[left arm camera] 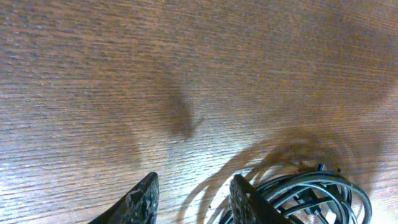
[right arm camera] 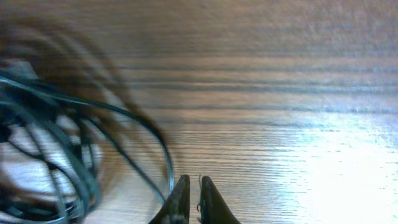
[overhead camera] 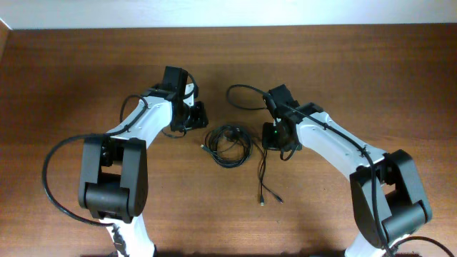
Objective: Untangle cables
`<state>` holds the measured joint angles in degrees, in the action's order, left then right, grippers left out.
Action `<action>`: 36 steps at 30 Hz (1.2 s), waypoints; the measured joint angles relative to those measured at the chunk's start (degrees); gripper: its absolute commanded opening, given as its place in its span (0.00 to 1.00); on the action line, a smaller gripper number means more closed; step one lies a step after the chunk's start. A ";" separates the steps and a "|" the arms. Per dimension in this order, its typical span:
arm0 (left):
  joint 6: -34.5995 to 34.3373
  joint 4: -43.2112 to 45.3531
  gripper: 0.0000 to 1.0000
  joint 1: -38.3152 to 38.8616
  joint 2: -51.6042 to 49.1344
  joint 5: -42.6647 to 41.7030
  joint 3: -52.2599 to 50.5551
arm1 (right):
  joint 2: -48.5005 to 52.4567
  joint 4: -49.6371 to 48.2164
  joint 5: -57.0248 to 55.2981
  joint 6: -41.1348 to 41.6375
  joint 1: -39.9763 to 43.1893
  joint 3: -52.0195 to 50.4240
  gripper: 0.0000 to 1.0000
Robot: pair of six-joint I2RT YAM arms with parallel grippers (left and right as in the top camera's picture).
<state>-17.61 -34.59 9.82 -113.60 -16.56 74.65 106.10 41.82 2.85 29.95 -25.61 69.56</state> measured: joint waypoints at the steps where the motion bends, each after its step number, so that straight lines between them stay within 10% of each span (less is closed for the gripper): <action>1: 0.00 0.00 0.38 0.00 0.00 0.00 0.00 | -0.11 0.15 1.40 -1.77 0.00 0.20 0.07; 7: 6.05 -0.02 0.57 0.00 0.00 -9.75 1.03 | -0.11 0.48 13.46 -5.38 1.77 0.31 0.39; 13: 8.61 -0.04 0.46 0.00 0.00 -13.73 1.36 | 0.13 -1.97 13.99 -5.75 1.05 0.31 0.41; 15: 8.90 -0.20 0.43 0.11 0.00 -13.44 1.38 | 0.92 -4.42 14.69 -4.42 -0.04 0.31 0.56; 20: 5.22 -1.14 0.50 0.33 0.00 -5.90 1.38 | 1.64 -10.23 27.30 -3.06 -2.99 0.31 0.57; 30: -0.59 -2.64 0.58 -4.33 0.00 -3.32 1.38 | 5.09 -15.56 18.80 1.81 -11.26 0.31 0.57; 33: -0.68 -2.64 0.59 -4.07 0.00 -3.32 1.40 | 6.69 -17.97 17.90 2.25 -11.30 0.31 0.43; 36: -1.09 -2.69 0.61 -4.04 0.00 -3.32 1.40 | 7.10 -29.03 21.99 2.14 -11.30 0.20 0.04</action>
<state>-18.70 -37.28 5.78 -113.60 -19.88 76.05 113.21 12.80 24.84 32.10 -36.91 69.76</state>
